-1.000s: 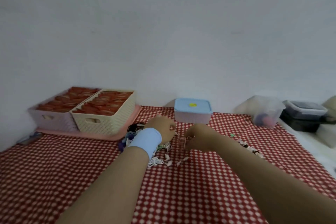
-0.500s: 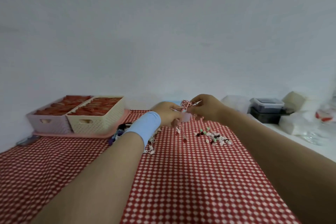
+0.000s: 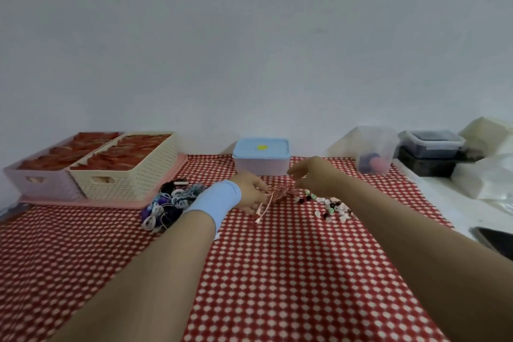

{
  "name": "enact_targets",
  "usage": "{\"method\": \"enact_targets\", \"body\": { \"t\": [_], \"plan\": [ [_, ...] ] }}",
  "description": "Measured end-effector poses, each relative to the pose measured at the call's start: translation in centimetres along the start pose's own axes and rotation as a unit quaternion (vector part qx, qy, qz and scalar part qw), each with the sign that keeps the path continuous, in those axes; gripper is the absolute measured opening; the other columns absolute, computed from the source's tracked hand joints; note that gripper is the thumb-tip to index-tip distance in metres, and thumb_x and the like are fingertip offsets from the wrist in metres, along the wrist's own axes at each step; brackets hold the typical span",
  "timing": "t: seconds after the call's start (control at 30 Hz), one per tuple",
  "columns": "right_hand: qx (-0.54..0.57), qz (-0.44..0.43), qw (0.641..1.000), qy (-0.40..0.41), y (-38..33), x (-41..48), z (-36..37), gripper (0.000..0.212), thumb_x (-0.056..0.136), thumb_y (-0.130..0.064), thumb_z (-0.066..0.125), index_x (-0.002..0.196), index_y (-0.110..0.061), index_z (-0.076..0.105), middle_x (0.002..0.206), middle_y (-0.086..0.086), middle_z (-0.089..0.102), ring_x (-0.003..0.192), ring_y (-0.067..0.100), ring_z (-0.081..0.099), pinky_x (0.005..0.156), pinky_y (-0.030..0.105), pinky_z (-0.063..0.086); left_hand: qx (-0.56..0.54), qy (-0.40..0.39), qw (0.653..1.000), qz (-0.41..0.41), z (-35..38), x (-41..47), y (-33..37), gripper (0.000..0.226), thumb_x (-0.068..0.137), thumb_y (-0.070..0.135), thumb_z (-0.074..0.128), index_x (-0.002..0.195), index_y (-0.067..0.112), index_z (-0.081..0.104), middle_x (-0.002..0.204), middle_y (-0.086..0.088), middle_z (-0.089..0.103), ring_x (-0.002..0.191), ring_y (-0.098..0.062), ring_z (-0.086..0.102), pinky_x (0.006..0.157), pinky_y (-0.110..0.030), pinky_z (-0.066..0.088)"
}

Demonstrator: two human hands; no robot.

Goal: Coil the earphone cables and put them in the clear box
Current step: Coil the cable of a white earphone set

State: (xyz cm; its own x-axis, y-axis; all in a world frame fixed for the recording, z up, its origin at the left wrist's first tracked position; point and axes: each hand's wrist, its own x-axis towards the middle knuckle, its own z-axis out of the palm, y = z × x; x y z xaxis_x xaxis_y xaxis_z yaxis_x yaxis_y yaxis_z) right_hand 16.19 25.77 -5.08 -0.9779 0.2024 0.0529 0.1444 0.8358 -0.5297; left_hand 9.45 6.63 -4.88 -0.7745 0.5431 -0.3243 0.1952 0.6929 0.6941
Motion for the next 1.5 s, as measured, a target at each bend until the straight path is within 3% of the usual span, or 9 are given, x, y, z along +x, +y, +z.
{"method": "enact_targets", "body": {
  "t": [0.13, 0.23, 0.57, 0.8, 0.97, 1.03, 1.17, 1.37, 1.5],
  "plan": [
    [-0.042, 0.013, 0.999, -0.004, 0.8, -1.5, -1.0, 0.021, 0.087, -0.011, 0.074, 0.106, -0.020, 0.079, 0.106, -0.002, 0.076, 0.094, 0.011, 0.068, 0.095, 0.028, 0.053, 0.259, 0.077, 0.962, 0.040, -0.3, -0.5, 0.0, 0.047, 0.092, 0.011, 0.060, 0.136, 0.026, 0.054, 0.137, -0.005, 0.056, 0.114, -0.024, 0.060, 0.095, -0.034, 0.051],
    [-0.064, 0.015, 0.998, 0.002, 0.6, -2.5, -1.2, 0.017, 0.089, -0.013, 0.073, 0.103, -0.021, 0.079, 0.105, -0.004, 0.076, 0.092, 0.010, 0.067, 0.090, 0.026, 0.053, 0.255, 0.138, 0.953, 0.088, -0.7, -1.6, 0.1, 0.038, 0.093, 0.005, 0.048, 0.115, 0.034, 0.062, 0.126, -0.004, 0.061, 0.098, -0.021, 0.063, 0.077, -0.030, 0.050],
    [-0.233, 0.036, 0.972, -0.006, -0.4, -0.6, 2.6, 0.019, 0.086, -0.034, 0.072, 0.104, -0.030, 0.078, 0.106, -0.006, 0.074, 0.098, 0.018, 0.066, 0.089, 0.037, 0.056, 0.327, -0.051, 0.930, 0.156, 0.4, -0.1, -2.0, 0.030, 0.084, 0.023, 0.075, 0.114, 0.027, 0.074, 0.113, 0.009, 0.068, 0.099, -0.011, 0.062, 0.097, -0.029, 0.049],
    [-0.194, 0.050, 0.977, -0.068, 0.9, 3.7, 2.1, 0.016, 0.076, -0.031, 0.080, 0.092, -0.029, 0.082, 0.091, -0.007, 0.077, 0.085, 0.014, 0.069, 0.085, 0.035, 0.058, 0.091, 0.008, 0.967, 0.236, -0.5, 5.2, -1.4, 0.021, 0.090, 0.039, 0.067, 0.092, 0.023, 0.080, 0.080, 0.014, 0.071, 0.076, 0.001, 0.063, 0.076, -0.022, 0.048],
    [0.020, 0.064, 0.997, -0.044, 1.5, 2.4, 1.7, 0.011, 0.079, -0.008, 0.080, 0.084, -0.017, 0.081, 0.080, 0.000, 0.078, 0.072, 0.017, 0.074, 0.068, 0.030, 0.063, 0.065, 0.117, 0.960, 0.245, 1.5, 4.9, -1.8, 0.022, 0.095, 0.035, 0.059, 0.101, 0.022, 0.076, 0.107, 0.010, 0.052, 0.099, -0.006, 0.054, 0.093, -0.024, 0.039],
    [0.058, 0.059, 0.996, -0.029, 1.8, 1.8, 1.7, 0.012, 0.080, -0.003, 0.078, 0.083, -0.014, 0.081, 0.076, 0.002, 0.077, 0.068, 0.020, 0.074, 0.063, 0.028, 0.062, 0.016, 0.132, 0.959, 0.251, 2.1, 4.4, -1.8, 0.025, 0.100, 0.029, 0.052, 0.094, 0.022, 0.075, 0.091, 0.012, 0.065, 0.077, -0.001, 0.058, 0.081, -0.025, 0.045],
    [0.109, 0.044, 0.993, -0.005, 2.1, 1.0, 2.2, 0.012, 0.082, -0.006, 0.077, 0.087, -0.016, 0.081, 0.075, -0.001, 0.077, 0.061, 0.018, 0.072, 0.058, 0.022, 0.058, -0.115, 0.135, 0.955, 0.237, 3.1, 3.5, -1.9, 0.028, 0.103, 0.022, 0.045, 0.092, 0.023, 0.072, 0.072, 0.004, 0.071, 0.044, -0.001, 0.051, 0.054, -0.023, 0.046],
    [0.227, 0.068, 0.968, 0.077, 3.2, -0.6, 3.4, 0.004, 0.084, -0.011, 0.079, 0.087, -0.013, 0.080, 0.079, 0.000, 0.077, 0.054, 0.010, 0.065, 0.057, 0.020, 0.056, -0.314, 0.027, 0.937, 0.154, 4.0, 3.0, -2.7, 0.036, 0.105, 0.026, 0.038, 0.104, 0.011, 0.072, 0.071, 0.002, 0.056, 0.054, -0.009, 0.048, 0.047, -0.019, 0.037],
    [0.352, 0.072, 0.930, 0.083, 2.7, -1.9, 3.2, 0.007, 0.086, -0.010, 0.076, 0.094, -0.011, 0.078, 0.088, 0.008, 0.078, 0.051, 0.012, 0.062, 0.043, 0.020, 0.045, -0.300, 0.029, 0.933, 0.199, 4.3, 3.0, -2.7, 0.026, 0.103, 0.015, 0.044, 0.119, 0.014, 0.065, 0.085, 0.001, 0.066, 0.061, -0.009, 0.055, 0.052, -0.020, 0.041]
  ]
}}
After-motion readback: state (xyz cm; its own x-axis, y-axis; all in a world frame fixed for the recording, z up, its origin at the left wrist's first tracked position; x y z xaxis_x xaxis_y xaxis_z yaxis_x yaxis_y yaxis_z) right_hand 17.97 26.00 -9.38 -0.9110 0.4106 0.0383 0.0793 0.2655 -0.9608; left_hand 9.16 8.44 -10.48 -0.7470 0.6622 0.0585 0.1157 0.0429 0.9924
